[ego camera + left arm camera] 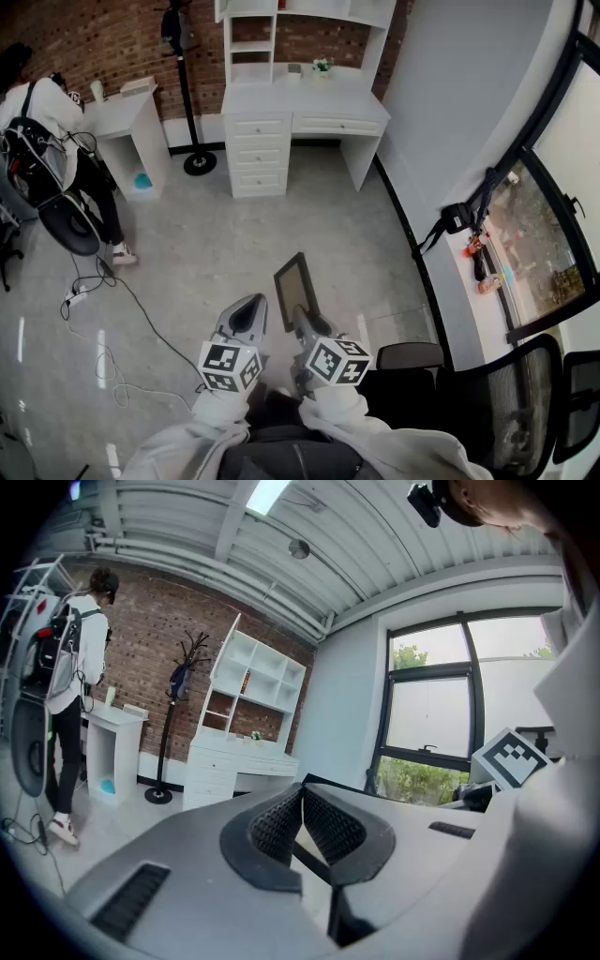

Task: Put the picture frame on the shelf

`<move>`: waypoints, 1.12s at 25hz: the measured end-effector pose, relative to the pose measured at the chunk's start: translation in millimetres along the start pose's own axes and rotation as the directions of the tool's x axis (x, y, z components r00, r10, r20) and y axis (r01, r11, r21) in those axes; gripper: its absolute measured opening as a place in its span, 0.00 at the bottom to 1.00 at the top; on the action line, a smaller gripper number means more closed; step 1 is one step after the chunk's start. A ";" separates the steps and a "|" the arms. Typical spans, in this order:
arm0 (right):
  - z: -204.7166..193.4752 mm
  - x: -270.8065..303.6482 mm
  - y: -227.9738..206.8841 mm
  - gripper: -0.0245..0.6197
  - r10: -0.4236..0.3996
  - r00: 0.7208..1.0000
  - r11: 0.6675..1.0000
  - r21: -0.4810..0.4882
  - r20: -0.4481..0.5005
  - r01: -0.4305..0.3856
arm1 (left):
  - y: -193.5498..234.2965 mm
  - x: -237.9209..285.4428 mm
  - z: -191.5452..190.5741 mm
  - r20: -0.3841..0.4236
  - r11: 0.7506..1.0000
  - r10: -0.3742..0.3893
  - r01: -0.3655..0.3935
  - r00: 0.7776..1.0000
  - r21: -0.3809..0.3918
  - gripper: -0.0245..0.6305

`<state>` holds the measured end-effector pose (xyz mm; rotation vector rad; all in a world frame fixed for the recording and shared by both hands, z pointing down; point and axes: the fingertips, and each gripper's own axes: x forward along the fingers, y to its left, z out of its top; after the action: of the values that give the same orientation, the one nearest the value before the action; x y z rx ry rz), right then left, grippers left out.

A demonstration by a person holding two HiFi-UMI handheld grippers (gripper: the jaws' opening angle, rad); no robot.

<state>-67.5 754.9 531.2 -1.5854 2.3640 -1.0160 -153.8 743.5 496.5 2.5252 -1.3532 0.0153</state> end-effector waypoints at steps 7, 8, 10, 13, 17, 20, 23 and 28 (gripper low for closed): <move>4.1 -10.6 5.4 0.11 0.010 1.000 0.999 -0.052 0.011 -0.009 | -9.4 -9.0 -7.3 -0.003 1.000 0.003 -0.003 1.000 -0.014 0.05; 3.1 -11.2 7.5 0.11 0.018 1.000 0.999 -0.042 0.013 -0.017 | -9.0 -11.0 -9.3 -0.004 1.000 0.005 -0.005 1.000 -0.020 0.05; 1.3 -15.2 10.5 0.11 0.024 1.000 0.999 -0.036 0.018 -0.023 | -10.2 -14.8 -13.6 -0.007 1.000 0.005 -0.005 1.000 -0.028 0.05; 3.3 -21.5 13.0 0.11 0.016 0.999 0.997 -0.070 0.035 -0.014 | -13.9 -17.8 -18.1 -0.011 1.000 -0.002 0.001 1.000 -0.029 0.05; 3.0 -22.1 16.5 0.11 0.005 0.999 0.991 -0.135 0.043 0.001 | -16.1 -17.2 -23.0 -0.026 0.999 -0.026 0.025 0.999 -0.032 0.05; 4.6 -21.2 14.0 0.11 0.004 0.999 0.989 -0.150 0.042 0.002 | -18.5 -14.4 -26.4 -0.033 0.999 -0.033 0.032 0.999 -0.040 0.05; 8.5 -11.6 14.6 0.11 0.012 0.999 0.986 -0.167 0.042 -0.005 | -12.9 -7.1 -25.7 -0.036 0.999 -0.036 0.034 0.999 -0.041 0.05; 14.5 10.5 14.8 0.11 0.029 0.999 0.981 -0.191 0.023 -0.024 | 2.9 10.2 -20.8 -0.035 0.998 -0.033 0.031 0.999 -0.052 0.05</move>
<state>-77.2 742.5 514.1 -1.6119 2.5240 -0.7796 -148.0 738.8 518.6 2.4917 -1.2828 0.0198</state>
